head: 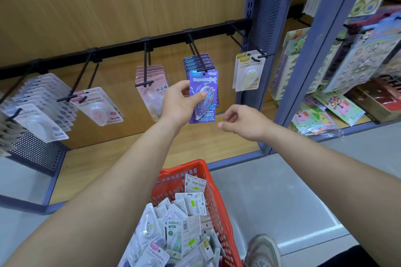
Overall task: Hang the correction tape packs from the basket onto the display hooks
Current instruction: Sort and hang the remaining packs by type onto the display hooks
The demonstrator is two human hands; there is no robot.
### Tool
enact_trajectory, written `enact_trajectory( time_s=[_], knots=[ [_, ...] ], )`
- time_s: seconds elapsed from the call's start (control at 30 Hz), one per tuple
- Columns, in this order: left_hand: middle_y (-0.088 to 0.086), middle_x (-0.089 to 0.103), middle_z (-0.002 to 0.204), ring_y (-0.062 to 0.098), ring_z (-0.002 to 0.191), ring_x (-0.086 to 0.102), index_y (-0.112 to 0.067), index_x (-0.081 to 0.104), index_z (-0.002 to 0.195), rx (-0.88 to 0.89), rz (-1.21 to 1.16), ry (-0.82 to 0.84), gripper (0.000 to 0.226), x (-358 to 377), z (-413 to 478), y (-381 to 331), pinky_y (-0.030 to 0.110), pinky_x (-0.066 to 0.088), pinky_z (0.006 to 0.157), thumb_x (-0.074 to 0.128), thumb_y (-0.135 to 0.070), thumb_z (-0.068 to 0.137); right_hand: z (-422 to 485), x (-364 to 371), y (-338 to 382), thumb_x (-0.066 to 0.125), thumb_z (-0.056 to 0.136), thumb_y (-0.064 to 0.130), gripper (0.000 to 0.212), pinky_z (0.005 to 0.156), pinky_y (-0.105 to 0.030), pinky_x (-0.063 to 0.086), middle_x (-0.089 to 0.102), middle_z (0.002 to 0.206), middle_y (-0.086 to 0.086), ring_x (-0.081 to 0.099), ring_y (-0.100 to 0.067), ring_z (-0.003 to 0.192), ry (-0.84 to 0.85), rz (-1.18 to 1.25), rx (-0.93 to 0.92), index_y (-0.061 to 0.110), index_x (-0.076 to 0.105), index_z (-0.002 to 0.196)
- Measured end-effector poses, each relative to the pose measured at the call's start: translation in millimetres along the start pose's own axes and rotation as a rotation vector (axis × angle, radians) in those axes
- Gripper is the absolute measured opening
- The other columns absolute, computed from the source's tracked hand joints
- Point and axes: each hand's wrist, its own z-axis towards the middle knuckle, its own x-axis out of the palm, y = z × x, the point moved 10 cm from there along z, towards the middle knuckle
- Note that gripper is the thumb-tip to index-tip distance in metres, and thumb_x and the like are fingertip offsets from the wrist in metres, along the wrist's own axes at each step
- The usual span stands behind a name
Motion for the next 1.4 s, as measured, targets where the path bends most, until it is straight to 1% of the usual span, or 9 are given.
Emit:
enact_trajectory(
  time_s=[0.33, 0.5, 0.7, 0.77, 0.87, 1.0, 1.1, 1.23, 1.4],
  knots=[
    [0.004, 0.076, 0.105, 0.016, 0.094, 0.071, -0.009, 0.071, 0.113, -0.038, 0.050, -0.017, 0.026, -8, 17, 10, 0.029, 0.058, 0.077, 0.078, -0.020, 0.091, 2, 4, -2, 0.073, 0.091, 0.049, 0.037, 0.067, -0.021, 0.043, 0.062, 0.101, 0.009, 0.059, -0.005, 0.093, 0.020, -0.046, 0.000, 0.022, 0.060, 0.113],
    [0.006, 0.075, 0.105, 0.016, 0.087, 0.071, -0.006, 0.064, 0.115, -0.151, 0.099, -0.097, 0.038, -5, 36, 26, 0.017, 0.048, 0.059, 0.083, -0.025, 0.087, 0, 6, -2, 0.072, 0.091, 0.049, 0.037, 0.069, -0.022, 0.044, 0.062, 0.101, 0.009, 0.060, -0.009, 0.095, 0.038, -0.079, 0.003, 0.022, 0.060, 0.113],
    [0.002, 0.064, 0.122, 0.019, 0.115, 0.062, -0.010, 0.056, 0.135, -0.212, 0.211, -0.044, 0.060, -8, 7, 46, 0.033, 0.048, 0.101, 0.082, -0.033, 0.086, -10, 24, 12, 0.072, 0.091, 0.049, 0.039, 0.083, -0.031, 0.050, 0.061, 0.101, 0.009, 0.061, -0.015, 0.099, 0.064, -0.154, 0.009, 0.020, 0.060, 0.113],
    [0.002, 0.064, 0.122, 0.017, 0.112, 0.062, -0.010, 0.060, 0.131, -0.199, 0.245, 0.056, 0.049, -19, -29, 59, 0.028, 0.046, 0.099, 0.078, -0.029, 0.090, -17, 39, 20, 0.073, 0.091, 0.047, 0.040, 0.082, -0.030, 0.047, 0.061, 0.101, 0.008, 0.060, -0.016, 0.100, 0.086, -0.173, 0.009, 0.018, 0.061, 0.115],
    [0.008, 0.072, 0.110, 0.022, 0.100, 0.068, -0.014, 0.067, 0.111, -0.230, 0.311, 0.198, 0.024, -54, -92, 105, 0.035, 0.052, 0.099, 0.078, -0.019, 0.090, -29, 73, 33, 0.075, 0.090, 0.042, 0.039, 0.086, -0.033, 0.048, 0.062, 0.101, 0.003, 0.060, -0.019, 0.100, 0.113, -0.235, 0.000, 0.016, 0.063, 0.115],
    [0.003, 0.071, 0.100, 0.020, 0.097, 0.067, -0.018, 0.065, 0.103, -0.435, 0.479, 0.284, 0.020, -124, -177, 190, 0.031, 0.051, 0.091, 0.079, -0.022, 0.089, -48, 158, 31, 0.075, 0.089, 0.038, 0.034, 0.086, -0.036, 0.049, 0.067, 0.105, -0.004, 0.063, -0.024, 0.101, 0.243, -0.331, -0.049, 0.014, 0.065, 0.110],
    [0.002, 0.066, 0.106, 0.018, 0.096, 0.063, -0.016, 0.064, 0.113, -0.562, 0.572, 0.314, 0.029, -164, -229, 251, 0.027, 0.047, 0.083, 0.077, -0.030, 0.091, -64, 229, 4, 0.073, 0.090, 0.043, 0.038, 0.092, -0.038, 0.051, 0.065, 0.111, -0.003, 0.062, -0.023, 0.105, 0.357, -0.341, 0.002, 0.017, 0.062, 0.115],
    [0.009, 0.064, 0.129, 0.022, 0.115, 0.062, -0.011, 0.058, 0.134, -0.672, 0.628, 0.340, 0.055, -190, -270, 314, 0.033, 0.048, 0.100, 0.077, -0.037, 0.089, -79, 301, -29, 0.070, 0.094, 0.042, 0.048, 0.095, -0.036, 0.049, 0.060, 0.123, -0.004, 0.060, -0.025, 0.115, 0.424, -0.323, 0.064, 0.014, 0.056, 0.131],
    [0.007, 0.055, 0.145, 0.025, 0.123, 0.058, -0.012, 0.045, 0.149, -0.679, 0.583, 0.255, 0.070, -198, -277, 352, 0.033, 0.047, 0.102, 0.077, -0.034, 0.090, -65, 355, -16, 0.064, 0.096, 0.046, 0.050, 0.106, -0.040, 0.041, 0.058, 0.139, 0.002, 0.050, -0.026, 0.129, 0.344, -0.494, -0.078, 0.025, 0.055, 0.140]
  ],
)
